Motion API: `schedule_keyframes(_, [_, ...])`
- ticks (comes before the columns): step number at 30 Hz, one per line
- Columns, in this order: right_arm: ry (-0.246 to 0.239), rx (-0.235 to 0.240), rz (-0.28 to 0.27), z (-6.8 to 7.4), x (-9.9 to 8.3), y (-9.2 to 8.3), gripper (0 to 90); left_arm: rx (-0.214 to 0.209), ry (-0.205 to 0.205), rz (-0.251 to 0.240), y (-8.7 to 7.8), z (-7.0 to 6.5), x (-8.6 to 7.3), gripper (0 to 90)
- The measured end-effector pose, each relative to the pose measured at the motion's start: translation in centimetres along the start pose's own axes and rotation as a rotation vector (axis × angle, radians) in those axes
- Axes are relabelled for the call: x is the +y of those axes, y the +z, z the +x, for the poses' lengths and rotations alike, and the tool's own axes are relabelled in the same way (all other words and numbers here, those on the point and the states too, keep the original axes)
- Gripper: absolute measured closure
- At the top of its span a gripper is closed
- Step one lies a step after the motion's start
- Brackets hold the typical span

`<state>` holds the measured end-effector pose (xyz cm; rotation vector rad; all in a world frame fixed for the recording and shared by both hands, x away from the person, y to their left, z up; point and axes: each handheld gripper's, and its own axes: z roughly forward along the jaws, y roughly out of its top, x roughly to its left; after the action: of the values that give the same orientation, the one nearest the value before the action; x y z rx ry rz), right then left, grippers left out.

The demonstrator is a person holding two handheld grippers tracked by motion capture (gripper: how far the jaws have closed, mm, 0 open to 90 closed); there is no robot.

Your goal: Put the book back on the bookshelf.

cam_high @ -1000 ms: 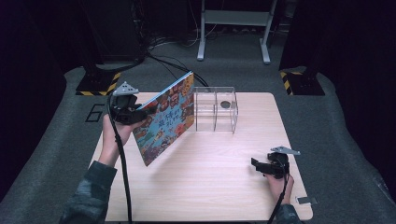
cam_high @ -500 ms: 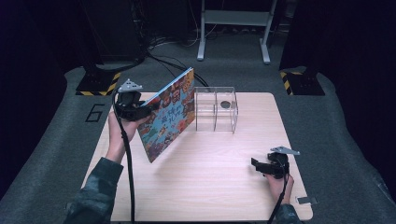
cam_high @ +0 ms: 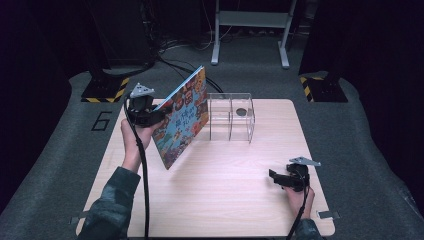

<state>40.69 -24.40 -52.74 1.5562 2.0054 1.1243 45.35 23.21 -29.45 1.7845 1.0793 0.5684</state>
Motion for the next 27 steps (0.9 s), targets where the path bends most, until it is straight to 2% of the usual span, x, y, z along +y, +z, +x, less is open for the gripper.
schedule_keyframes(4, [-0.003, 0.0, 0.008, 0.0, 0.0, 0.0, 15.2, 0.007, -0.02, -0.013, 0.4, 0.0, -0.3, 80.3])
schedule_keyframes(12, [-0.005, -0.001, 0.004, 0.0, 0.0, 0.0, 15.3, 0.025, -0.028, -0.02, 1.6, -0.6, -0.8, 80.2])
schedule_keyframes(21, [-0.005, -0.002, 0.0, 0.0, 0.0, 0.0, 15.4, 0.03, -0.043, -0.015, 2.2, -0.5, -1.3, 80.2])
schedule_keyframes(27, [-0.002, -0.004, 0.003, 0.1, 0.0, 0.0, 15.4, 0.04, -0.051, -0.031, 2.8, -0.5, -1.7, 80.2])
